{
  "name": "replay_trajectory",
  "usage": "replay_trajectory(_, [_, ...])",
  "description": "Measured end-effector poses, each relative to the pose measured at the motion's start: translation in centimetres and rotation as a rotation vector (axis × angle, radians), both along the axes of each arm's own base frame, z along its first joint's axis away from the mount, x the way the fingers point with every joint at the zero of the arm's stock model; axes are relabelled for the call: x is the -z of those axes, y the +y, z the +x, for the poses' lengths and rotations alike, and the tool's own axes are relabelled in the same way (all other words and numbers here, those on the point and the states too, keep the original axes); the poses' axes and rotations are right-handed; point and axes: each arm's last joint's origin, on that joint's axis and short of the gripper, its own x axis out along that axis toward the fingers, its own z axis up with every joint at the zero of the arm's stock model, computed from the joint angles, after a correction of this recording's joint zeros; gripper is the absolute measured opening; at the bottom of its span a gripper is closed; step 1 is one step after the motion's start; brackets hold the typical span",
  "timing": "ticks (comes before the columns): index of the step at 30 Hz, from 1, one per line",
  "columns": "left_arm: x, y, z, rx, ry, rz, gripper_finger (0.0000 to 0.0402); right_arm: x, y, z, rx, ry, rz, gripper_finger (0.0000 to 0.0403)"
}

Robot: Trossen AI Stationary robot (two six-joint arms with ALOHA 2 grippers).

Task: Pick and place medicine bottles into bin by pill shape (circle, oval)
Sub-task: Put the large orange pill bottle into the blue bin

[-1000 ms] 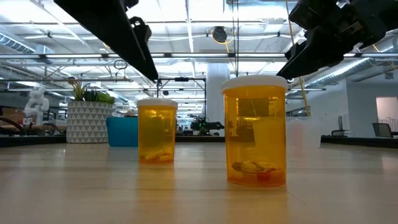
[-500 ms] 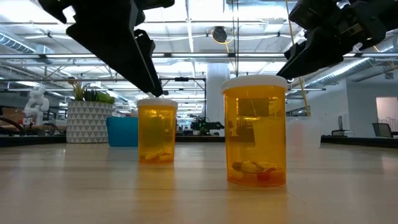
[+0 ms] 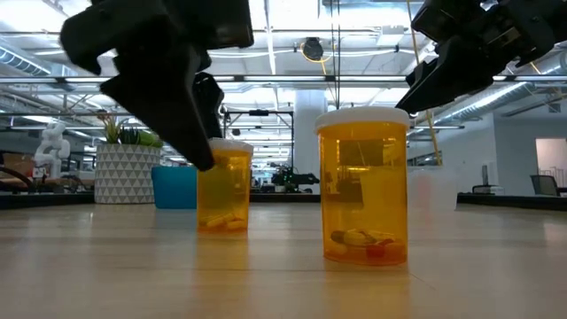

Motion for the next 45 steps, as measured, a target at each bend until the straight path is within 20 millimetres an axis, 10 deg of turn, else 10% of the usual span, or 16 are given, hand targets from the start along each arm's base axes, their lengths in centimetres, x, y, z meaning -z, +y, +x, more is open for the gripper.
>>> replay_trajectory(18, [-2.6, 0.6, -0.5, 0.055, -0.052, -0.042, 0.0199, 0.1, 0.0, 0.0, -0.001, 0.008, -0.003, 0.0102])
replay_trajectory(45, [-15.7, 11.5, -10.0, -0.154, -0.232, 0.136, 0.0213, 0.2, 0.0, -0.1, 0.005, 0.022, 0.0, 0.0102])
